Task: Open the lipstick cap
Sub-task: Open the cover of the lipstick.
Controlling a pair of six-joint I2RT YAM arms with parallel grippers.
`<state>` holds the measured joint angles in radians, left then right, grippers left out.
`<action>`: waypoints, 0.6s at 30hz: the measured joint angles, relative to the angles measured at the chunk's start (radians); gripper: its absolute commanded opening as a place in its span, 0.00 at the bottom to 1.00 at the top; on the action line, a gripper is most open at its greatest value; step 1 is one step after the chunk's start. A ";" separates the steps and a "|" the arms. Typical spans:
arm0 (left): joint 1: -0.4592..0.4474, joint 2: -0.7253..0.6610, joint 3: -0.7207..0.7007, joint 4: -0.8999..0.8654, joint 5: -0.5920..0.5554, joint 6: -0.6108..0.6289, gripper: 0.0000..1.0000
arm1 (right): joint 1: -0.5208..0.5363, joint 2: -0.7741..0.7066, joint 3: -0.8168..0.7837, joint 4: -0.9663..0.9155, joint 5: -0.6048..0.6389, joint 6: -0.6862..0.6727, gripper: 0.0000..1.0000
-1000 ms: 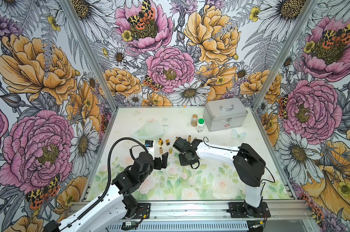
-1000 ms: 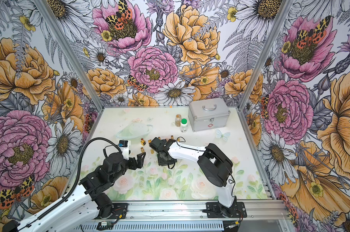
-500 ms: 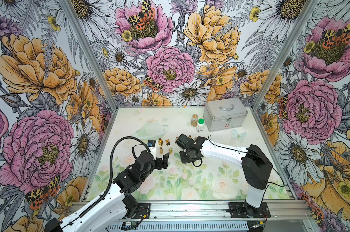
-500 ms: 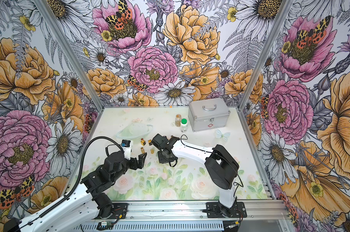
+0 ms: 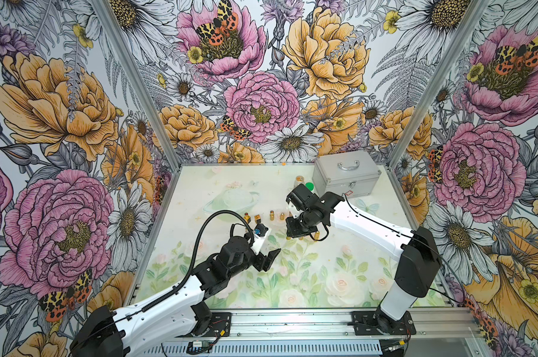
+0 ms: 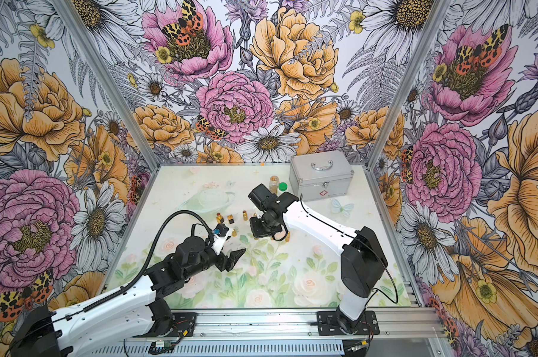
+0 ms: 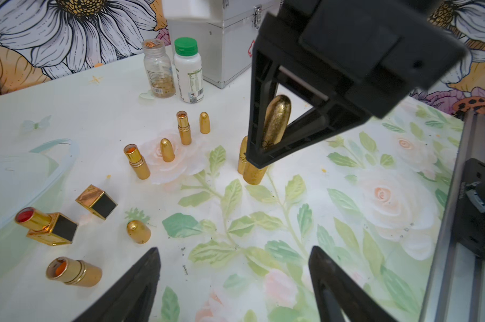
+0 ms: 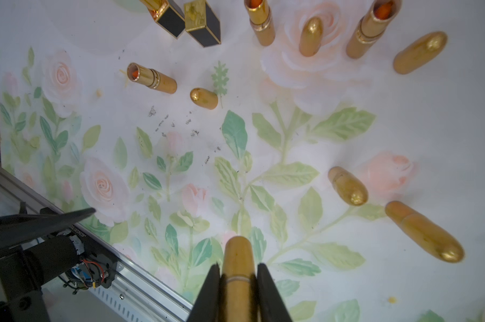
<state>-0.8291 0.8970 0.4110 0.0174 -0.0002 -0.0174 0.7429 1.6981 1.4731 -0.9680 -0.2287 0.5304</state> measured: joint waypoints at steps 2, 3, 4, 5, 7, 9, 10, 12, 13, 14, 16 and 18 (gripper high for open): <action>0.000 0.038 0.000 0.042 0.029 0.019 0.70 | -0.023 -0.021 0.000 -0.009 -0.045 -0.017 0.22; 0.000 0.055 0.000 0.058 0.039 0.024 0.68 | -0.032 -0.029 0.000 -0.012 -0.063 -0.023 0.22; 0.000 0.077 0.000 0.075 0.052 0.030 0.67 | -0.040 -0.037 0.000 -0.013 -0.082 -0.027 0.22; 0.000 0.101 0.001 0.090 0.064 0.036 0.65 | -0.048 -0.044 0.000 -0.016 -0.101 -0.032 0.22; 0.000 0.146 0.009 0.105 0.080 0.047 0.61 | -0.057 -0.054 0.000 -0.018 -0.133 -0.037 0.22; 0.000 0.192 0.021 0.129 0.093 0.054 0.59 | -0.058 -0.060 0.000 -0.019 -0.165 -0.043 0.22; 0.000 0.211 0.026 0.142 0.099 0.057 0.58 | -0.058 -0.061 0.000 -0.019 -0.181 -0.047 0.22; 0.000 0.235 0.034 0.167 0.108 0.062 0.56 | -0.058 -0.061 0.000 -0.019 -0.207 -0.054 0.22; 0.000 0.245 0.038 0.182 0.115 0.066 0.55 | -0.058 -0.061 0.000 -0.019 -0.220 -0.055 0.22; 0.000 0.254 0.042 0.195 0.122 0.069 0.53 | -0.060 -0.061 0.000 -0.019 -0.232 -0.055 0.22; 0.001 0.269 0.051 0.220 0.130 0.071 0.45 | -0.060 -0.061 0.000 -0.019 -0.249 -0.055 0.22; 0.001 0.279 0.059 0.240 0.137 0.073 0.43 | -0.061 -0.061 0.000 -0.020 -0.260 -0.056 0.22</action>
<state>-0.8280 1.1759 0.4698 0.2573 0.1371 0.0555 0.6815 1.6371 1.4731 -0.9878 -0.4889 0.4747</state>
